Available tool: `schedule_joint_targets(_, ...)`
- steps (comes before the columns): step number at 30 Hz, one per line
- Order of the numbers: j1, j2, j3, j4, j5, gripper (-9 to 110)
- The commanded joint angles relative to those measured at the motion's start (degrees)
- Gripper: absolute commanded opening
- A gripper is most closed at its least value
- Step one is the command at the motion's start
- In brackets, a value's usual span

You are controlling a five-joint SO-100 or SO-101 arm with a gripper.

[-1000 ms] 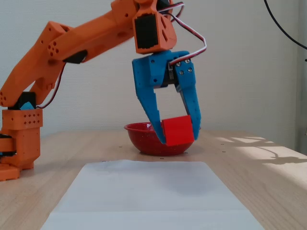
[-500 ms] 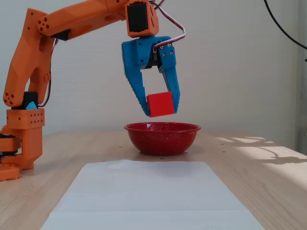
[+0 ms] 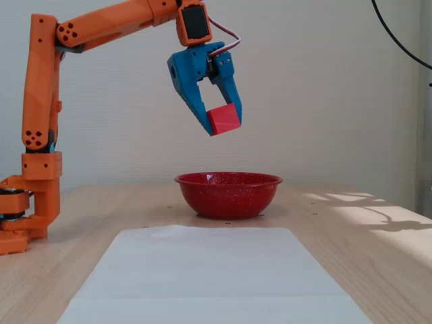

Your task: Grasp the red cube and put it in the red bowl

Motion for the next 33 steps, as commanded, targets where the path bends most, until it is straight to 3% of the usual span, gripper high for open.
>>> schedule_joint_targets(1, 4.7, 9.2, -4.6, -2.9, -2.6, 0)
schedule_joint_targets(13, 18.8, 10.6, 7.8, -22.1, -6.4, 2)
schedule_joint_targets(19, 22.0, 10.6, 18.5, -32.3, -7.7, 22)
schedule_joint_targets(27, 23.2, 10.2, 24.9, -36.4, -8.3, 33)
schedule_joint_targets(33, 21.8, 11.9, 21.2, -31.6, -9.8, 22)
